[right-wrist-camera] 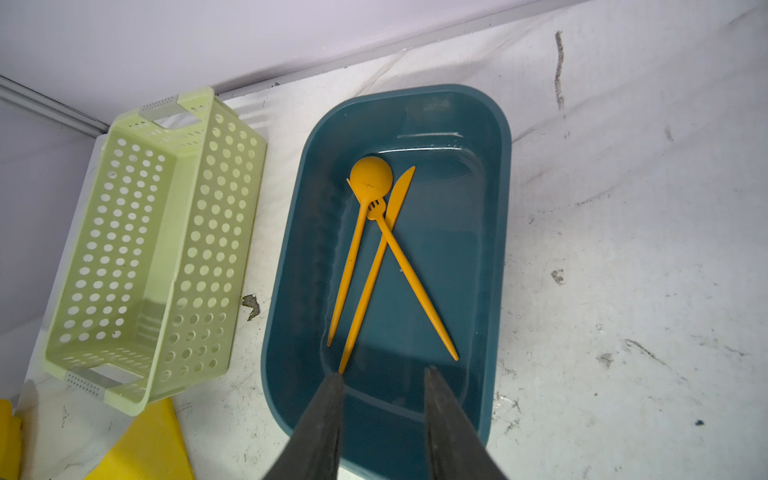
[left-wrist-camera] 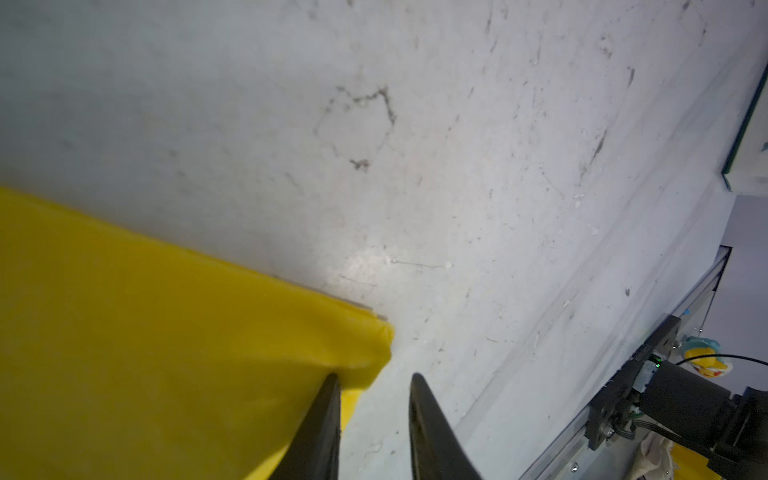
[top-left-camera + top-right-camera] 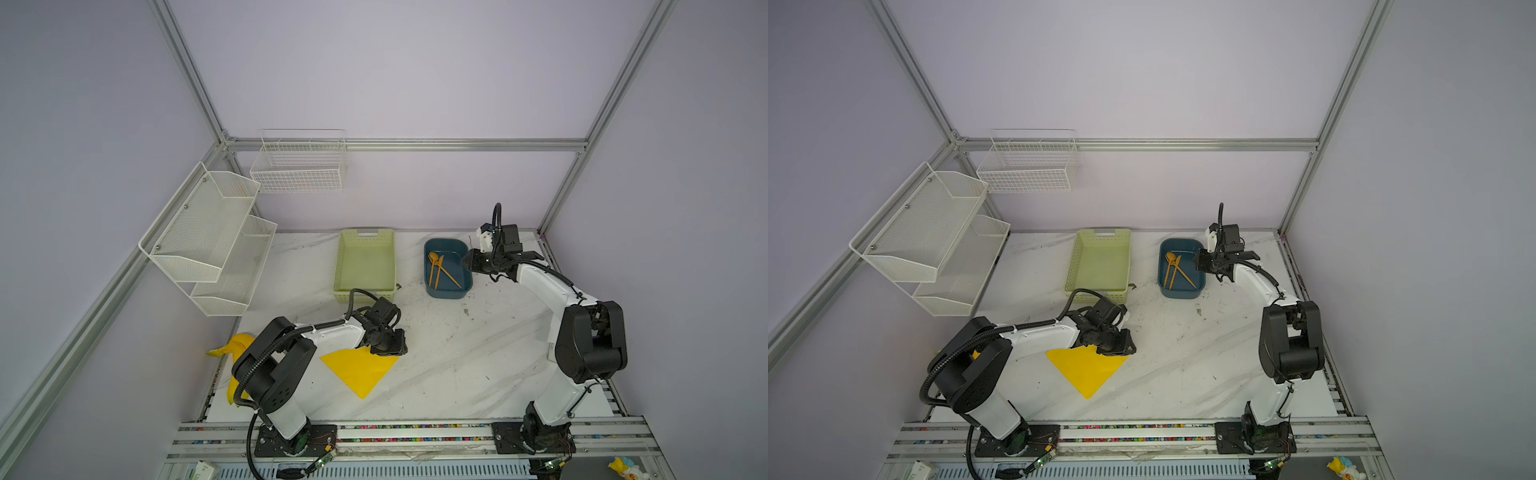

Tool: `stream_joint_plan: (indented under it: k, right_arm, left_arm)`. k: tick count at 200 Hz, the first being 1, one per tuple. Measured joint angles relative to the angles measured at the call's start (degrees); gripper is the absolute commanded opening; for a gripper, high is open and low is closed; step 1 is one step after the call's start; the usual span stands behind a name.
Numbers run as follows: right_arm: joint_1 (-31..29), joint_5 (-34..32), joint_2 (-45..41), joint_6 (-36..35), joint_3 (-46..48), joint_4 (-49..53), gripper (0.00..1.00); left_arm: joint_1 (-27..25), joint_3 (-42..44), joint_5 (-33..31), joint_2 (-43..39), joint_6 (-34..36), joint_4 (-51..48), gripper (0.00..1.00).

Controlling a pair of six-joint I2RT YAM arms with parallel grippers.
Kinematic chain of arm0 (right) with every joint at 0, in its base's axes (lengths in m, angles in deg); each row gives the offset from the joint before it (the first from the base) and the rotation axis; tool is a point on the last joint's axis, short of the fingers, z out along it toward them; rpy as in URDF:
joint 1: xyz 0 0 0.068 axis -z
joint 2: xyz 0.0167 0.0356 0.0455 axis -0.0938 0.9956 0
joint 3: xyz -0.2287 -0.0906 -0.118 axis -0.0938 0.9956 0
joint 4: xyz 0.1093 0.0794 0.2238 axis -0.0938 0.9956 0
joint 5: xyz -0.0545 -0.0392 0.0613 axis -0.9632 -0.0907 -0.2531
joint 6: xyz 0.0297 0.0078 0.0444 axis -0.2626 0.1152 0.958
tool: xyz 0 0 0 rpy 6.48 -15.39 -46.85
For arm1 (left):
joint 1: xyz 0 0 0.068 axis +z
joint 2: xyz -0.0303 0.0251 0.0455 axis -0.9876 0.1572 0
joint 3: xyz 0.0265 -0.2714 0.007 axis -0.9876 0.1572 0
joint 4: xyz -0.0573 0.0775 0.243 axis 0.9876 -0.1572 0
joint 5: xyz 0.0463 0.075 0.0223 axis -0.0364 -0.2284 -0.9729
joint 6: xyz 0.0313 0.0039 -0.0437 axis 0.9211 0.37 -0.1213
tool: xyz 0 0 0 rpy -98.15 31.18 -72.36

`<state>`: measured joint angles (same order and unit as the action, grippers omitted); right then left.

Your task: Place the utensils on the paper napkin and roll it up

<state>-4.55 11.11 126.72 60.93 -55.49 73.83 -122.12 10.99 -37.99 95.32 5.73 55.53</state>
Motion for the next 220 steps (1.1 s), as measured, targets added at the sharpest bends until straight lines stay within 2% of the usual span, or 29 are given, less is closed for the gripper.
stream_joint_plan:
  k: [51,161,220]
  right_arm:
    - [0.0,0.0,-0.2,0.0,0.0,0.0,0.36]
    - [0.0,0.0,-1.4,0.2,0.3,0.0,0.36]
    - [0.0,0.0,-5.7,1.7,0.5,1.4,0.36]
  left_arm:
    - [-4.0,-4.3,3.0,4.2,-1.1,0.6,0.29]
    - [-6.3,-17.7,11.0,16.0,-3.1,0.1,0.32]
    - [-8.2,-21.2,11.0,19.2,-6.6,3.8,0.35]
